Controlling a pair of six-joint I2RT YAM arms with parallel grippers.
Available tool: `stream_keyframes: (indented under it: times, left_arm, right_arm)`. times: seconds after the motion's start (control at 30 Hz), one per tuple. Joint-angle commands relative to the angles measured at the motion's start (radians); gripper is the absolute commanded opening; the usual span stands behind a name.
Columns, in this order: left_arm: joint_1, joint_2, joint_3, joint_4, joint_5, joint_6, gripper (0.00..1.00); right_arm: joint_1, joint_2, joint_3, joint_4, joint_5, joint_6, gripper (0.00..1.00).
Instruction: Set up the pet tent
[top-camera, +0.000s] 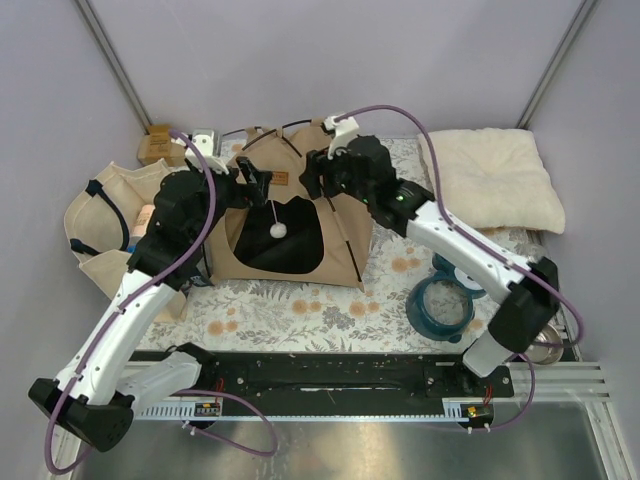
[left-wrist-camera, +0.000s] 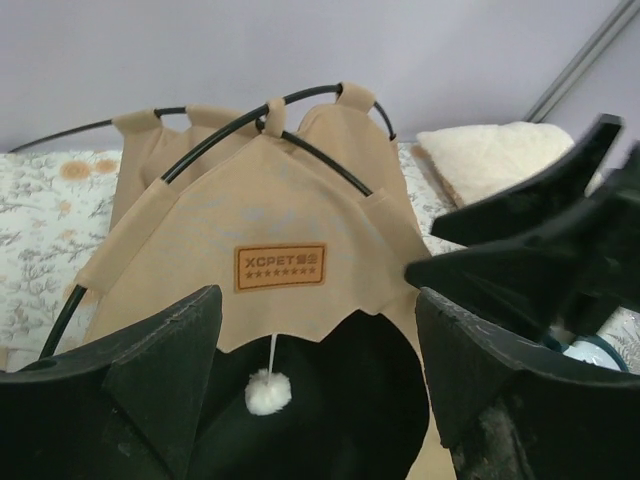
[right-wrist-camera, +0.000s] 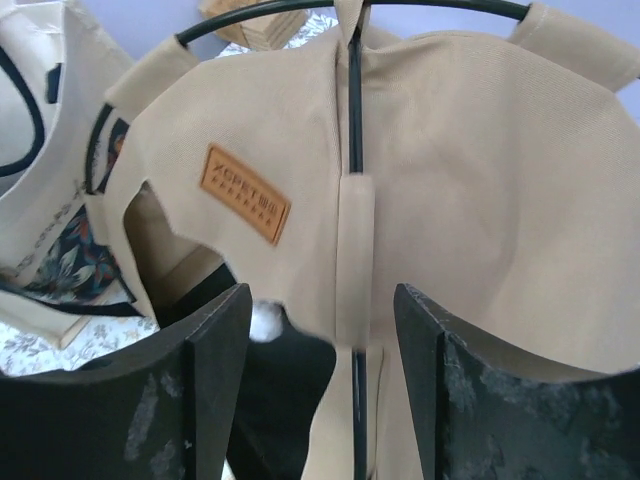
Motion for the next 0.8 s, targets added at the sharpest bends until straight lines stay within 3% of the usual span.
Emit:
stream_keyframes:
  times: [0.0,0.17,0.3,0.4,0.63,0.77]
  left_arm:
    - [0.03,-0.007,0.052,-0.037,-0.025,-0.031,0.82]
    - [0.071,-0.007,0.069,-0.085,-0.017,-0.061,0.81]
    - [0.094,-0.001,0.076,-0.088,0.007,-0.063,0.82]
    - [0.112,0.01,0.101,-0.094,0.026,-0.058,0.82]
    - [0.151,0.035,0.17,-0.085,0.072,-0.046,0.82]
    - [0.169,0.044,0.214,-0.071,0.122,-0.046,0.82]
  right_arm:
    - [-0.018,0.135,0.161,-0.041,0.013,-0.031,0.64]
    - [-0.037,0.197,0.214,-0.061,-0.026,-0.017,0.31]
    - [-0.052,0.212,0.237,-0.095,-0.097,-0.03,0.2]
    - [-0.074,0.209,0.247,-0.116,-0.105,-0.047,0.0]
    - [-0.158,0.114,0.279,-0.121,-0.204,-0.119,0.0]
    - [-0.235,0.054,0.287,-0.121,-0.371,-0.146,0.0]
